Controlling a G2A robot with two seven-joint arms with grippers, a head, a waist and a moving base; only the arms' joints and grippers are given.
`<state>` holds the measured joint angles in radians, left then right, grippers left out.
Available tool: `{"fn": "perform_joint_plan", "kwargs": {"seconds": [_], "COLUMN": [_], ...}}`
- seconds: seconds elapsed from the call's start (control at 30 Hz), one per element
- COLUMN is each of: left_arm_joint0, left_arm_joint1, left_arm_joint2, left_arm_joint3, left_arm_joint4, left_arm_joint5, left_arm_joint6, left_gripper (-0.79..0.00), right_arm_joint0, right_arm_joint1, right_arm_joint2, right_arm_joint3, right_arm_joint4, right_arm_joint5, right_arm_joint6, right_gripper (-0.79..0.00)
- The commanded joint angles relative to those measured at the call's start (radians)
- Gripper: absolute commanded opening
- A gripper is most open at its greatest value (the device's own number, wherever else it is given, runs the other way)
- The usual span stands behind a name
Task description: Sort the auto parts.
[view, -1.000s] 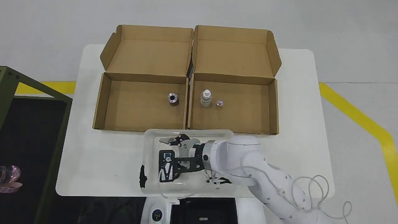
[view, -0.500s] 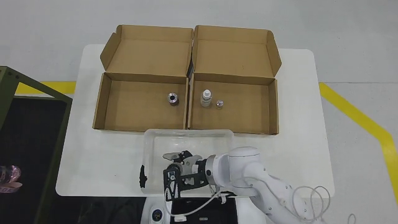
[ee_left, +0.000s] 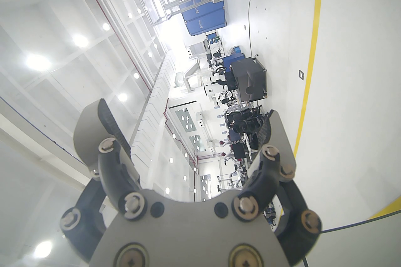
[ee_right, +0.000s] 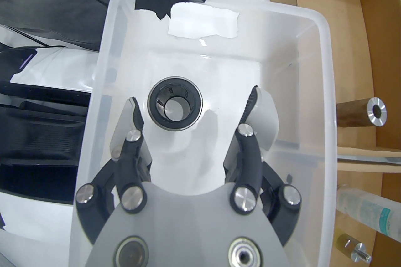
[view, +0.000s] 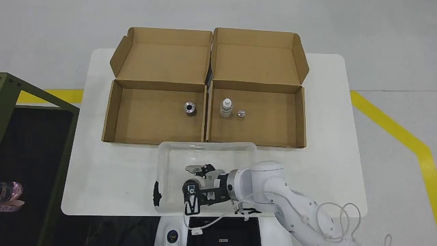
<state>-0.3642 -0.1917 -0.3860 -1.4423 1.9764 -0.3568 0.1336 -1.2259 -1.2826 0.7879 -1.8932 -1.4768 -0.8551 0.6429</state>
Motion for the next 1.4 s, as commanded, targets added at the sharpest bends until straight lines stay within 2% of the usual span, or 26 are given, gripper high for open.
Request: {"fn": "perform_joint_plan", "kwargs": {"seconds": [0.0,0.6,0.97,1.07,1.13,1.2,1.3,1.37], "left_arm_joint0": [0.0,0.0,0.0,0.0,0.0,0.0,0.0,0.0], "left_arm_joint1": [0.0,0.0,0.0,0.0,0.0,0.0,0.0,0.0], "left_arm_joint2": [0.0,0.0,0.0,0.0,0.0,0.0,0.0,0.0], "left_arm_joint3": [0.0,0.0,0.0,0.0,0.0,0.0,0.0,0.0], "left_arm_joint4": [0.0,0.0,0.0,0.0,0.0,0.0,0.0,0.0], "left_arm_joint5": [0.0,0.0,0.0,0.0,0.0,0.0,0.0,0.0], "left_arm_joint6": [0.0,0.0,0.0,0.0,0.0,0.0,0.0,0.0], "left_gripper": [0.0,0.0,0.0,0.0,0.0,0.0,0.0,0.0], "right_arm_joint0": [0.008,0.085,0.106,0.11,0.111,0.114,0.118,0.12], "right_arm_joint1": [-0.001,-0.018,-0.021,-0.022,-0.022,-0.022,-0.023,-0.022], "right_arm_joint2": [-0.009,-0.082,-0.096,-0.1,-0.101,-0.102,-0.104,-0.104], "right_arm_joint3": [0.012,0.108,0.147,0.153,0.158,0.163,0.167,0.165], "right_arm_joint4": [-0.002,0.013,0.042,0.054,0.064,0.075,0.085,0.092], "right_arm_joint5": [0.004,0.039,0.046,0.047,0.049,0.051,0.05,0.051], "right_arm_joint6": [-0.003,-0.012,-0.017,-0.017,-0.02,-0.023,-0.025,-0.029], "right_gripper": [-0.212,-0.219,-0.265,-0.317,-0.413,-0.459,-0.597,-0.742]}}
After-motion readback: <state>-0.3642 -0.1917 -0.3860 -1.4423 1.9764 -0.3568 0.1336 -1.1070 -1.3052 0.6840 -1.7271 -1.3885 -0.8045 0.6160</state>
